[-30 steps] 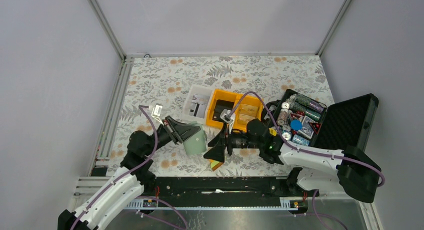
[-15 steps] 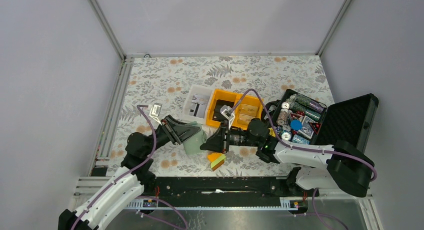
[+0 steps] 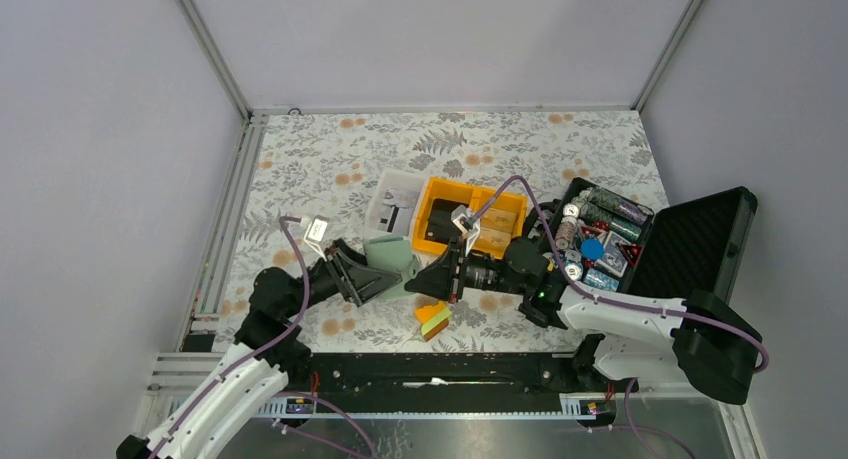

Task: Put the credit cards into the card holder
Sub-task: Close the card holder at the center of the board.

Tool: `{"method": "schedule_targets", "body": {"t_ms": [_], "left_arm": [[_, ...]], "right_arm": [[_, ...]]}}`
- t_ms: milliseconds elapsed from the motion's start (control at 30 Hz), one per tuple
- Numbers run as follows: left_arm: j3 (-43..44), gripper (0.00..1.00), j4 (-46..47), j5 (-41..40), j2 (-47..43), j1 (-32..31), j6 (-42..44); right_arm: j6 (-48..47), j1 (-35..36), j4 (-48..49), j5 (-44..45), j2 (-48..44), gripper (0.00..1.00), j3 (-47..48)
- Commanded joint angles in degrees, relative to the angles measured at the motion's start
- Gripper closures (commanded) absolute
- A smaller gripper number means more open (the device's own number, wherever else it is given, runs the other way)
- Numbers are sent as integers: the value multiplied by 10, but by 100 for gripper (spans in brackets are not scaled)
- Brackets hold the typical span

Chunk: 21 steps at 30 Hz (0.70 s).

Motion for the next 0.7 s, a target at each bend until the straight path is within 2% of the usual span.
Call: {"method": "schedule_targets", "body": {"t_ms": [0, 33, 100, 267, 333, 500, 533, 633, 667], "left_arm": [[30, 11, -56, 19, -32, 0, 46], [32, 13, -59, 24, -35, 0, 49], [35, 26, -60, 36, -29, 0, 51], [46, 71, -61, 58, -8, 0, 61], [48, 86, -64, 57, -9, 0, 66], [51, 100, -80, 52, -7, 0, 78], [52, 100, -86, 46, -7, 0, 81], [64, 100, -130, 7, -8, 0, 102], [71, 100, -161, -17, -8, 0, 115]], "right_arm": [[-17, -8, -1, 11, -24, 100, 6], [-17, -10, -3, 9, -26, 100, 7], [-17, -12, -10, 2, -27, 100, 10], [-17, -18, -15, -3, -27, 100, 13], [-17, -22, -24, -2, -29, 100, 12], [-26, -35, -62, 6, -53, 100, 6], [-33, -37, -82, 11, -59, 92, 11], [-62, -37, -158, 49, -84, 48, 21], [-72, -37, -185, 70, -96, 38, 23]]}}
